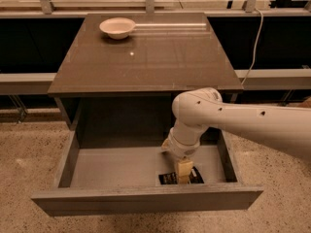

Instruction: Pick rxbar chocolate from top drawer and place on counter

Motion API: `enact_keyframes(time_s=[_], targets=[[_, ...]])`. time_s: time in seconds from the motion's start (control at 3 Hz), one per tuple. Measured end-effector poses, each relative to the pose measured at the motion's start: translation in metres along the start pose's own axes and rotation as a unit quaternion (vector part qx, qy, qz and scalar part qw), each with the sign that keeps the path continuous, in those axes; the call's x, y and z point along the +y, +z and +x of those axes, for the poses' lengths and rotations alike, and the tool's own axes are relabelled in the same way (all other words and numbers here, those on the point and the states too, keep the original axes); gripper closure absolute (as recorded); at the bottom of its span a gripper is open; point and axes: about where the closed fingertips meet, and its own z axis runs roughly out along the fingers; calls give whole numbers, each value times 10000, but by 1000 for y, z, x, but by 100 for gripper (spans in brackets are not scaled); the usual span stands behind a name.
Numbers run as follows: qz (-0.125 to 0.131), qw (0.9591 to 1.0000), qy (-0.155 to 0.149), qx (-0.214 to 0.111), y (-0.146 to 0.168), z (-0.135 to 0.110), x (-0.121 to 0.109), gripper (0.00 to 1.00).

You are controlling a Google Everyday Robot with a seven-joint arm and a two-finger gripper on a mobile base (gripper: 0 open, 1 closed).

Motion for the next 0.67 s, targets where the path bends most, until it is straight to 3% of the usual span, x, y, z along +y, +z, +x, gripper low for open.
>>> enact_keyframes(time_s=[0.67], targets=[[21, 9999, -96, -84, 16, 9, 14, 19]])
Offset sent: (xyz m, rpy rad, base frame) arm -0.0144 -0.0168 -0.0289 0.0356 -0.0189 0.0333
